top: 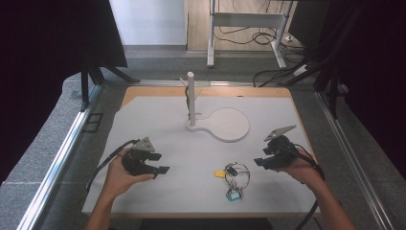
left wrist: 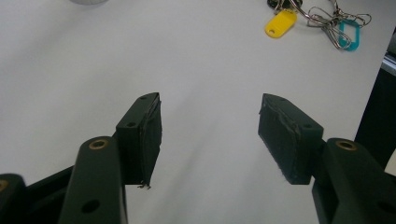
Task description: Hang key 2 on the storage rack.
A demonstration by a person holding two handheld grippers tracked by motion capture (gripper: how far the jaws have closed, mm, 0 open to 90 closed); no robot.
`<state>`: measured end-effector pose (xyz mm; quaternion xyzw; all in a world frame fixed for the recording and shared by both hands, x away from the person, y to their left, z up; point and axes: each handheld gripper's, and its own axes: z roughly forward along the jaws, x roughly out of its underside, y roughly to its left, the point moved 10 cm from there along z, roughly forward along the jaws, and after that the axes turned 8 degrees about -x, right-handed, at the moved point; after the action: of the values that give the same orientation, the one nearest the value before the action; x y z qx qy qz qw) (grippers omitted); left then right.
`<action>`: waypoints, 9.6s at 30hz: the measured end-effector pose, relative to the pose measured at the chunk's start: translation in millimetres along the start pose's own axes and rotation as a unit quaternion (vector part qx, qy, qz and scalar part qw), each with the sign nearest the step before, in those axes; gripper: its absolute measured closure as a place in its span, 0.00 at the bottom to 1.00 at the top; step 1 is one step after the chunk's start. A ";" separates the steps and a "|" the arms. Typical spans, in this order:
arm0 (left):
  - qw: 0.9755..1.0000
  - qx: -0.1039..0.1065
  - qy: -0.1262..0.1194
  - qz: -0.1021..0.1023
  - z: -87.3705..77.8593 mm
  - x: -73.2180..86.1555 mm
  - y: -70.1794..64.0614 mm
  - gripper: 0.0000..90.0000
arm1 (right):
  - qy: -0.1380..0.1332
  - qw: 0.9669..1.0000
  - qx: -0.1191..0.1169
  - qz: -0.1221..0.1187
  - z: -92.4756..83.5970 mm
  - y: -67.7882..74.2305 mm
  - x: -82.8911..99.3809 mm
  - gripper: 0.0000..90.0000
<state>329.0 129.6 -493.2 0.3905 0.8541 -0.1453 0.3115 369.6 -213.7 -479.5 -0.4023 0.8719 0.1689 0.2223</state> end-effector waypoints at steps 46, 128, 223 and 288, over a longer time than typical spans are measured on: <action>1.000 0.009 0.005 -0.014 -2.7 10.4 4.4 0.43 | 0.143 0.985 -0.081 -0.046 71.8 14.9 -5.9 0.70; 1.000 0.014 0.027 -0.001 1.0 16.5 1.3 0.43 | 0.173 0.980 -0.095 -0.027 5.6 4.6 -59.8 0.97; 1.000 0.018 0.015 -0.003 -6.7 14.8 4.9 0.42 | 0.099 0.992 -0.079 -0.022 -33.5 -16.2 -194.4 0.97; 0.999 0.032 0.008 0.003 -10.7 15.0 1.3 0.42 | 0.076 0.996 -0.055 0.000 -2.1 -48.6 -268.4 0.97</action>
<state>318.0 144.3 -494.7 0.4035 0.8505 -0.1683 0.2924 561.8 -76.7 -342.8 -0.4255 0.8757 0.1855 0.1334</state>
